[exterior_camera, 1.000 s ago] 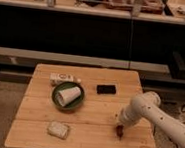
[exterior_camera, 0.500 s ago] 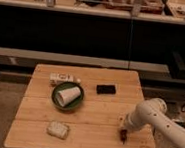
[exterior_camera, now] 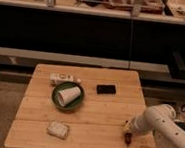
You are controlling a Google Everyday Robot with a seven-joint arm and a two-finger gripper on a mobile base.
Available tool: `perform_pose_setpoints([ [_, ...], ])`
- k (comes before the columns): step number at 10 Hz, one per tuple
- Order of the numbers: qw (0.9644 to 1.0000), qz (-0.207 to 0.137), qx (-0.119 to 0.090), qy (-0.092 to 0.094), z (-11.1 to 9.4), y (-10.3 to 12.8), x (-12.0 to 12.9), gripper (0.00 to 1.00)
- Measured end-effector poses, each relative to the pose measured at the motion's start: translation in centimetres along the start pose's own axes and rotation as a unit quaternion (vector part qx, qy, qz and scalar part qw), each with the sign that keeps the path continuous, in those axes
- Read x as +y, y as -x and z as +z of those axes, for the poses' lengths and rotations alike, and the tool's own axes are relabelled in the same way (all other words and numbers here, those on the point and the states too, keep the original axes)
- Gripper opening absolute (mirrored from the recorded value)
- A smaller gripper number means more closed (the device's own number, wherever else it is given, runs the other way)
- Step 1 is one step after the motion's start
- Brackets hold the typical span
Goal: Drag the pepper across the table
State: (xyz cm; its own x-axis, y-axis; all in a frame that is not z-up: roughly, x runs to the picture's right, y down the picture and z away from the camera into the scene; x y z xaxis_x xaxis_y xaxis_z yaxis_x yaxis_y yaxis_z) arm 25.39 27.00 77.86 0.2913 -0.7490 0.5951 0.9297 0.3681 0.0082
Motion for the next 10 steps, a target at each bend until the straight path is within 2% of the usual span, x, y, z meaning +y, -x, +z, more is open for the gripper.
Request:
perform_pose_setpoints([
  [3, 0.9999, 0.01, 0.009, 0.002, -1.1, 0.0, 1.1, 0.0],
  [10, 0.9987, 0.048, 0.015, 0.005, -2.0, 1.1, 4.9, 0.0],
])
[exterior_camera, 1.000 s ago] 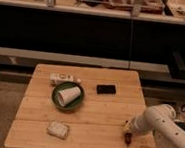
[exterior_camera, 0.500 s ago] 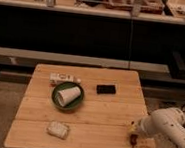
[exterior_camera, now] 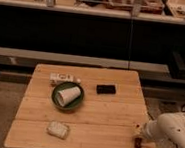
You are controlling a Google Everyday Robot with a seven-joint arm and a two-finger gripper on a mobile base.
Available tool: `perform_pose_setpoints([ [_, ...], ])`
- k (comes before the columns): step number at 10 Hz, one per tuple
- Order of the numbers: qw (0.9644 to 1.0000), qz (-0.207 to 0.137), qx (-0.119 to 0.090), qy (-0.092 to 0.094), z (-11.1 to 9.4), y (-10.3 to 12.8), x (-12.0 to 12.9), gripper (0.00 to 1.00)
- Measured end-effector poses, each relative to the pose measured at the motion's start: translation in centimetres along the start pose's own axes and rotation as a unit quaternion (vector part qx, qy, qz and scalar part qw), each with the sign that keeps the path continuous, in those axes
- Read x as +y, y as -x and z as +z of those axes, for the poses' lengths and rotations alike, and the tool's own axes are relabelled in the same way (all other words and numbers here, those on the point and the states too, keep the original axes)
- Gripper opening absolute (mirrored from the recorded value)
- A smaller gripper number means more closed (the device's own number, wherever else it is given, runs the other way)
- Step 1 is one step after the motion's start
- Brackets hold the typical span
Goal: Drag the pepper across the table
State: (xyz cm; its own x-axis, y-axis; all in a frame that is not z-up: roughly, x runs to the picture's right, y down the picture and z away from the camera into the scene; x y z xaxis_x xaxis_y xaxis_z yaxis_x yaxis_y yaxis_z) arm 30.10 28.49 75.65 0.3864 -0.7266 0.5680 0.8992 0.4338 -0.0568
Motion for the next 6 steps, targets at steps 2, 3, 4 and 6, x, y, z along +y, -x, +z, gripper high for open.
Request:
perform_pose_setpoints([
  [2, 1.0, 0.008, 0.0, 0.001, -0.1, 0.2, 0.9, 0.0],
  [3, 0.9999, 0.014, 0.0, 0.002, -0.3, 0.3, 1.7, 0.0],
  [4, 0.9998, 0.018, -0.001, 0.004, -0.4, 0.5, 2.2, 0.0],
  [6, 0.9997, 0.025, -0.001, 0.003, -0.7, 0.6, 3.1, 0.0],
])
